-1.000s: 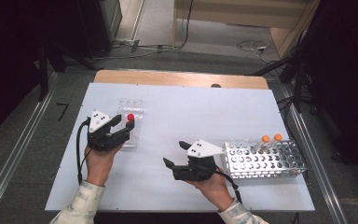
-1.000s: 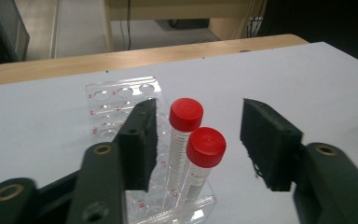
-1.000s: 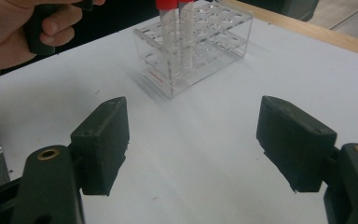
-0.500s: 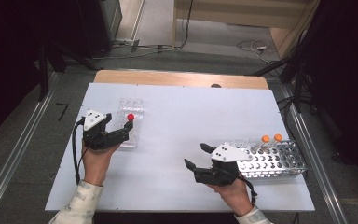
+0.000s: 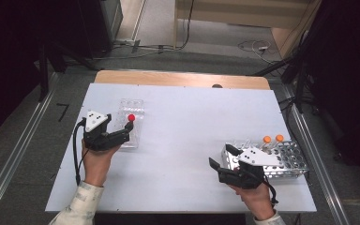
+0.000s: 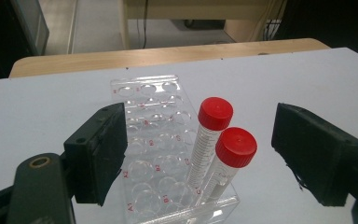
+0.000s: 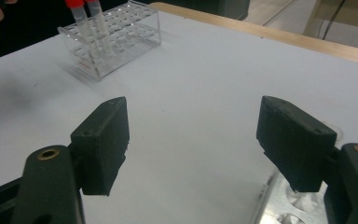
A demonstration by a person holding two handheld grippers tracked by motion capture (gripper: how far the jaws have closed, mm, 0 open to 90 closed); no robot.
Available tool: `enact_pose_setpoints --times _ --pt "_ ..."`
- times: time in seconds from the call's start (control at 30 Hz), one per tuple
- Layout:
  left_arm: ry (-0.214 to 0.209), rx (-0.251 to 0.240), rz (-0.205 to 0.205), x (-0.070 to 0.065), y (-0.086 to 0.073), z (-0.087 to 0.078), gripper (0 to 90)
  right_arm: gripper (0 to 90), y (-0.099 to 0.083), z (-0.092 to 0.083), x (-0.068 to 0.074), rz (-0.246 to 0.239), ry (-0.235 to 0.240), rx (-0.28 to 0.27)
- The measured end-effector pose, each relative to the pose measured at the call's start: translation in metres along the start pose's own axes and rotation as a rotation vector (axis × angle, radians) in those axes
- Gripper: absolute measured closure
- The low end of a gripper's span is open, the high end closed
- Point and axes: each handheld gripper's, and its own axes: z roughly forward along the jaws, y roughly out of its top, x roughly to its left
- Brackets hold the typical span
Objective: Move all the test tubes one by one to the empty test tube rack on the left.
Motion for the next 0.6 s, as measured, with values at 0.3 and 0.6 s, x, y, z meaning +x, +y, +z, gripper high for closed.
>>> enact_pose_setpoints --times 0.3,0.6 --pt "0.002 0.003 0.001 0.0 0.0 0.0 18.6 23.7 -0.009 -0.005 -0.018 0.023 -0.082 -0.013" --pt "0.002 0.01 0.007 -0.002 -0.002 0.002 18.8 33.6 -0.019 0.001 -0.037 0.07 -0.159 -0.027"
